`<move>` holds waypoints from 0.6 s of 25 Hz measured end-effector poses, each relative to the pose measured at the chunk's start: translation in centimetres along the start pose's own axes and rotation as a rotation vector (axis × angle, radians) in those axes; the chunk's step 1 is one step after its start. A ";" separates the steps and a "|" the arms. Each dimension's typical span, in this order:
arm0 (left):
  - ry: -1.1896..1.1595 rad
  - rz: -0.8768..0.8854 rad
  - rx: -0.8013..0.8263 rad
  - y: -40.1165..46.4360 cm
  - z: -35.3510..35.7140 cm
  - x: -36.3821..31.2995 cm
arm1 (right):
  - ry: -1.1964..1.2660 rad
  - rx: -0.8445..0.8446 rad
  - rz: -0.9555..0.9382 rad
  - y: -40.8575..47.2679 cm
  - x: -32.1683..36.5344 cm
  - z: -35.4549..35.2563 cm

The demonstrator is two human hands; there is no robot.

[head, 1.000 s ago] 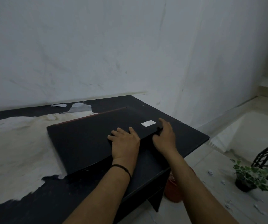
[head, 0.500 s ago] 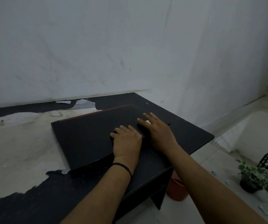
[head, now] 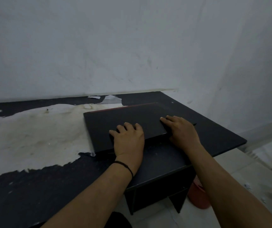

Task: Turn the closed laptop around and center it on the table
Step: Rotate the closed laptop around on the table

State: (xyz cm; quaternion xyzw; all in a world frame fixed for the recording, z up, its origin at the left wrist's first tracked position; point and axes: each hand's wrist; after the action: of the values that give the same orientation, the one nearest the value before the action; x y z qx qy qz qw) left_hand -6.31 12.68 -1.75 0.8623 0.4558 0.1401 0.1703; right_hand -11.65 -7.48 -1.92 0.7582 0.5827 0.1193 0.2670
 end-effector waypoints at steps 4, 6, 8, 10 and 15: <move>0.030 -0.026 0.033 0.1 0.2 -0.2 | 0.032 0.002 0.003 0.1 -0.4 0.3; 0.053 0.005 0.045 0.2 0.0 -0.1 | 0.053 0.012 0.003 0.1 -0.4 0.5; 0.093 0.054 0.061 0.5 -0.4 0.1 | 0.048 0.015 -0.019 0.1 -0.5 0.5; 0.120 0.091 0.074 1.1 -0.7 0.8 | 0.025 -0.019 -0.045 0.2 -0.3 0.5; 0.133 0.125 0.028 1.3 -1.3 4.3 | 0.031 -0.165 -0.037 0.3 2.6 0.1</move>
State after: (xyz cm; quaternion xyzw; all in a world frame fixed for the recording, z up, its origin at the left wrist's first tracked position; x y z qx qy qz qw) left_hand -3.49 15.81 0.32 0.8803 0.4131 0.2011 0.1183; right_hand -10.58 -5.15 -2.15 0.7206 0.5890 0.1738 0.3218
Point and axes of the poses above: each hand's wrist, its own y-axis towards the middle knuckle, its own z-axis out of the palm, x = y × z, and after that the axes turned 4 degrees about -x, right-handed
